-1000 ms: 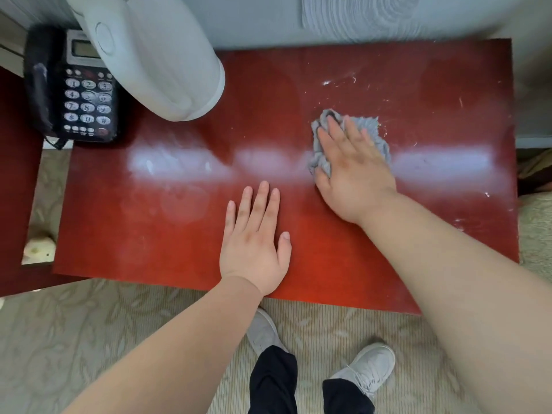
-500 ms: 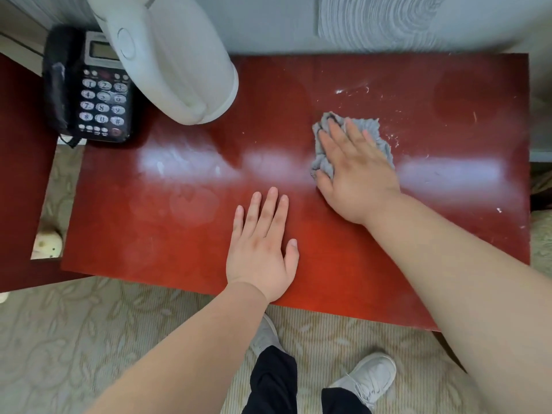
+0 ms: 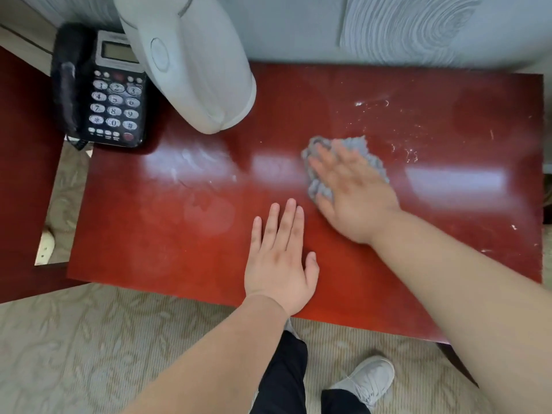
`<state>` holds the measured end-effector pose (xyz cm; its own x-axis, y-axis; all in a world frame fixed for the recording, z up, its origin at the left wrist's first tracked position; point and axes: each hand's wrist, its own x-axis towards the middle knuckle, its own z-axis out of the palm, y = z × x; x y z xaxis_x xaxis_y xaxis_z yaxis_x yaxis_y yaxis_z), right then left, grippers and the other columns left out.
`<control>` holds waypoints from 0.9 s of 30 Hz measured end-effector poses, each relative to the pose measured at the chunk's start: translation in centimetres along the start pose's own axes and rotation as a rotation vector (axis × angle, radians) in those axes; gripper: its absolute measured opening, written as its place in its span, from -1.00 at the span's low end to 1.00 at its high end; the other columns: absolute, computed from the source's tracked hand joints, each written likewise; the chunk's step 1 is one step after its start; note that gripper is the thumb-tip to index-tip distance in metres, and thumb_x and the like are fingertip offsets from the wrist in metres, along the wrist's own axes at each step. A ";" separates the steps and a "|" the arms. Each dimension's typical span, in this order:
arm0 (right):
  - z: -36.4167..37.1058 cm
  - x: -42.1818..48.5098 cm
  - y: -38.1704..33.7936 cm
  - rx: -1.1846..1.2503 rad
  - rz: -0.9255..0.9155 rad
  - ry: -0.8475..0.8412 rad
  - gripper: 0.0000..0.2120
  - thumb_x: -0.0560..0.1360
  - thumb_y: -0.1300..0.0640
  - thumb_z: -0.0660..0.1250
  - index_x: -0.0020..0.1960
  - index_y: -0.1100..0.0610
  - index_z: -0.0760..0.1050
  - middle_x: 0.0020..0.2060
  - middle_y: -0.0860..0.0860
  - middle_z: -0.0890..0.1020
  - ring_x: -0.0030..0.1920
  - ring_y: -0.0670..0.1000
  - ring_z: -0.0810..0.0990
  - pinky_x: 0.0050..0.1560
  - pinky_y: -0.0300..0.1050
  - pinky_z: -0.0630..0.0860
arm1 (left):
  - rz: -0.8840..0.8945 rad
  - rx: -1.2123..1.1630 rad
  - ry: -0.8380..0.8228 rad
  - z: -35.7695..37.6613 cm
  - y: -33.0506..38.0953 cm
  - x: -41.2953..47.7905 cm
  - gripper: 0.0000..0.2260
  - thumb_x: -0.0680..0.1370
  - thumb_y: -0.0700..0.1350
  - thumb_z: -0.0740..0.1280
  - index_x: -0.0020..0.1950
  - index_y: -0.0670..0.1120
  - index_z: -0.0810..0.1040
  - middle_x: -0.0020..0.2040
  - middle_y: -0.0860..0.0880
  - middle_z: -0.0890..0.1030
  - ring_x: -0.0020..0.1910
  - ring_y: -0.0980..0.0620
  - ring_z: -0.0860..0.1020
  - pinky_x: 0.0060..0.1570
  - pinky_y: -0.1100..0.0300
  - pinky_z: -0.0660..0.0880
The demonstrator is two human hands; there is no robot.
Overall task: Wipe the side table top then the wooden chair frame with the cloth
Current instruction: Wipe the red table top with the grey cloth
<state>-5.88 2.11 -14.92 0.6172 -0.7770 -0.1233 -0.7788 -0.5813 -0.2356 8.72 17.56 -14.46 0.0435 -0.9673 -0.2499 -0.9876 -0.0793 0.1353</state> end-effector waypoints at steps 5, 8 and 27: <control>-0.8 0.5 -0.7 0.086 0.390 0.048 -0.37 0.66 -0.12 0.00 0.67 0.11 0.12 0.67 0.04 0.10 0.67 0.11 -0.04 0.65 0.04 -0.16 | 0.023 -0.028 -0.020 0.0 0.0 0.0 -0.28 0.63 0.13 0.12 0.73 -0.13 0.00 0.73 -0.05 -0.09 0.71 -0.11 -0.12 0.65 -0.20 -0.08; -0.6 -2.5 -4.6 0.078 0.320 -0.029 -0.38 0.69 -0.14 -0.06 0.69 0.04 0.02 0.68 -0.01 -0.02 0.66 0.04 -0.20 0.65 0.02 -0.20 | 0.033 -0.025 -0.035 0.1 -0.1 0.1 -0.28 0.63 0.13 0.10 0.72 -0.14 0.01 0.73 -0.07 -0.09 0.71 -0.12 -0.14 0.65 -0.22 -0.09; -1.3 4.5 -2.7 0.089 0.251 -0.011 -0.35 0.64 -0.15 -0.08 0.67 0.08 0.11 0.67 0.02 0.10 0.67 0.11 -0.05 0.66 0.06 -0.13 | -0.154 -0.023 -0.041 -0.5 0.5 -0.1 -0.11 0.54 0.24 0.17 0.69 -0.30 0.02 0.70 -0.30 -0.11 0.69 -0.27 -0.16 0.63 -0.26 -0.07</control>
<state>-1.15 -0.12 -13.60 0.4079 -0.8910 -0.1993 -0.8950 -0.3472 -0.2800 8.33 17.53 -13.91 0.1875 -0.9328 -0.3078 -0.9660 -0.2319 0.1143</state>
